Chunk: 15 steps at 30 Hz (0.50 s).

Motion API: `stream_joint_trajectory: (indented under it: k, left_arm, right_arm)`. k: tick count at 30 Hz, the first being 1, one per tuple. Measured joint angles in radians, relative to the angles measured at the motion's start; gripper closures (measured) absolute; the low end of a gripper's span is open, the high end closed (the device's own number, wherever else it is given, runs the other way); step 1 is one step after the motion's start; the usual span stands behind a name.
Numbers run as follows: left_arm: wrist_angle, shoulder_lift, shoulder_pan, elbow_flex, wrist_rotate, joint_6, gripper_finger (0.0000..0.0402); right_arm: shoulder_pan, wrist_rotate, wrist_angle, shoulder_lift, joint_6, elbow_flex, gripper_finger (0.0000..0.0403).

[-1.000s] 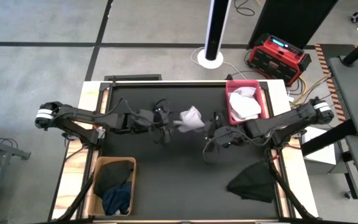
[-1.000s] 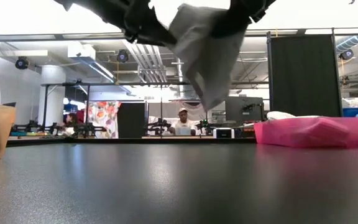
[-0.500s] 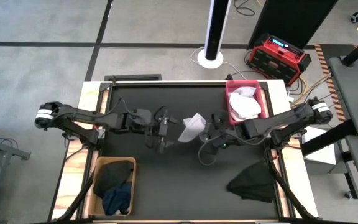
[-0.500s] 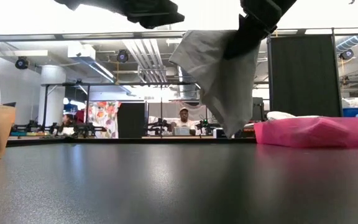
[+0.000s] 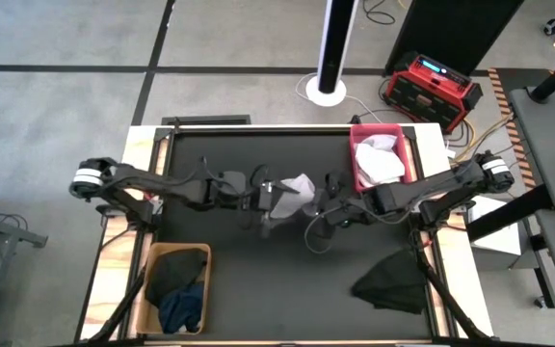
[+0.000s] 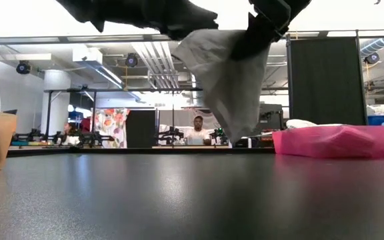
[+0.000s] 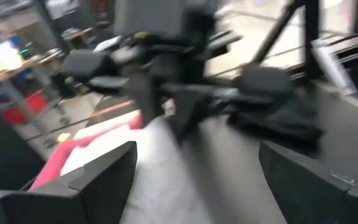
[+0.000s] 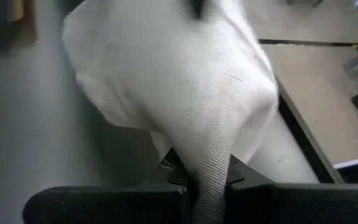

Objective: Sort towels by color in basket
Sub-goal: Put the gray microfiber towel into the pink bin

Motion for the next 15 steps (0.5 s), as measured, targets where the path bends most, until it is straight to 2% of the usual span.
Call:
stream_joint_trajectory:
  k: [5,9,12,15]
  left_arm:
    - [0.021,0.047,0.021,0.000,-0.120,-0.014,0.0081]
    - [0.026,0.076,0.028,0.000,-0.099,-0.008,0.0102]
    - [0.051,0.107,0.024,0.000,-0.069,-0.002,0.0147]
    - [0.091,0.139,0.019,0.000,-0.069,-0.012,0.0222]
  right_arm:
    - [0.001,-0.063,0.008,0.002,-0.001,0.000,0.0392]
    - [0.001,-0.065,0.007,0.002,-0.006,0.000,0.0392]
    - [0.001,-0.065,0.027,0.002,-0.029,0.000,0.0392]
    - [0.001,-0.069,0.045,0.002,-0.050,0.000,0.0391]
